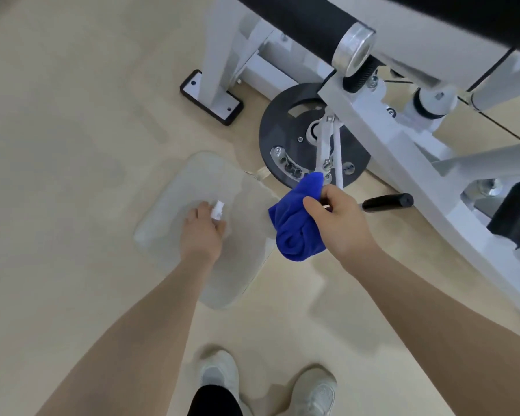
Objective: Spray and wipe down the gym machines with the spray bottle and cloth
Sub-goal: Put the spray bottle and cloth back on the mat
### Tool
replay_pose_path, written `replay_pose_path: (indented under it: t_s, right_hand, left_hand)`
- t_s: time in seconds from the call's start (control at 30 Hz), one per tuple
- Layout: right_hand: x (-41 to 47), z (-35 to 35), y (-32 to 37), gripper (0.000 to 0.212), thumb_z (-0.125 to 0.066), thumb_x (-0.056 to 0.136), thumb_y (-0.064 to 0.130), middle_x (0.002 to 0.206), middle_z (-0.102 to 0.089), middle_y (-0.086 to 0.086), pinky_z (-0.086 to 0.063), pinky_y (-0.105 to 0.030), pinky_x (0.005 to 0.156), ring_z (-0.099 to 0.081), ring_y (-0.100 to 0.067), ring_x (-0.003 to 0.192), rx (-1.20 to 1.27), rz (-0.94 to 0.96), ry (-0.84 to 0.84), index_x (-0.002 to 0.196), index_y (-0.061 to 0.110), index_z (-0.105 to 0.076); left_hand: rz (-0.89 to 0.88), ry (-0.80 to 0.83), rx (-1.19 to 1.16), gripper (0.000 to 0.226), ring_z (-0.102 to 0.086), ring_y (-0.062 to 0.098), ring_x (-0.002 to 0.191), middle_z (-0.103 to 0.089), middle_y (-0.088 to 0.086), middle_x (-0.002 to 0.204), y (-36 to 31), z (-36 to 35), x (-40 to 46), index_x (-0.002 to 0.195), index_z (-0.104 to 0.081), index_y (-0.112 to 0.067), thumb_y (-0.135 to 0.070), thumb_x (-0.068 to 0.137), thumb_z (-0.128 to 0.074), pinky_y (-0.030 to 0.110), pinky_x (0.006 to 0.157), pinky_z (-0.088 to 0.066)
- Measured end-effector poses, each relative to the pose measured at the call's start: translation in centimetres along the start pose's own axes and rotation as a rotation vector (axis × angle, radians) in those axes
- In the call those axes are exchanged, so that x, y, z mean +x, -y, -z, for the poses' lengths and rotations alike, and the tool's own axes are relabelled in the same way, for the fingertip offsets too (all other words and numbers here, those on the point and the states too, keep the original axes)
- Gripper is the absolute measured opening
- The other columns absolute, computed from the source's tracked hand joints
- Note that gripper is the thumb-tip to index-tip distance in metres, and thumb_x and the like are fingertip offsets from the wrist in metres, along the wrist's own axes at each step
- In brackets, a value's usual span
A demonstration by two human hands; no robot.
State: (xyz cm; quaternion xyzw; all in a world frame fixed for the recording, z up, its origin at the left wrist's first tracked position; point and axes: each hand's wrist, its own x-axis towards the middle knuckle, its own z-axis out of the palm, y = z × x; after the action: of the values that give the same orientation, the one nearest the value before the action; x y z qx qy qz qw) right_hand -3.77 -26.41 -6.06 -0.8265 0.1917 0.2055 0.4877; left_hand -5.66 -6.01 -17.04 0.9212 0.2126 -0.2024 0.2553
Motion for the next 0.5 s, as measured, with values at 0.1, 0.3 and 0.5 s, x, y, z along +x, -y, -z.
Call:
replay_pose_path:
  t_s: [0.1, 0.3, 0.5]
  right_hand:
    - [-1.6, 1.8, 1.4, 0.01, -0.049, 0.093, 0.019, 0.08, -0.06, 0.007, -0.044, -0.016, 0.062, -0.054, -0.005, 0.07, -0.025, 0.01, 0.021, 0.092, 0.013, -0.056]
    - [-8.5, 8.0, 6.9, 0.018, -0.048, 0.094, 0.021, 0.091, -0.061, -0.003, -0.044, -0.02, 0.065, -0.055, -0.015, 0.076, -0.109, -0.003, 0.052, 0.099, 0.005, -0.055]
    - [-20.4, 17.4, 10.1, 0.019, -0.041, 0.097, 0.021, 0.097, -0.061, -0.017, -0.048, -0.037, 0.078, -0.057, -0.028, 0.086, 0.007, -0.112, -0.043, 0.1, 0.004, -0.05]
  left_hand:
    - [-0.03, 0.103, 0.178, 0.068, -0.03, 0.032, 0.132, -0.027, 0.013, 0.148, -0.8, 2.5, -1.4, 0.148, -0.015, -0.009, -0.029, 0.093, -0.051, 0.042, 0.1, -0.033]
    - [-0.122, 0.273, 0.173, 0.043, -0.045, 0.033, 0.12, -0.047, 0.014, 0.134, -4.8, 9.8, -7.2, 0.132, -0.046, -0.01, -0.022, 0.091, -0.05, 0.039, 0.099, -0.039]
    - [-0.001, 0.684, -0.606, 0.034, -0.057, 0.021, 0.102, -0.056, 0.003, 0.123, -19.2, 17.9, -20.7, 0.13, -0.044, -0.031, -0.041, 0.097, -0.042, 0.038, 0.093, -0.042]
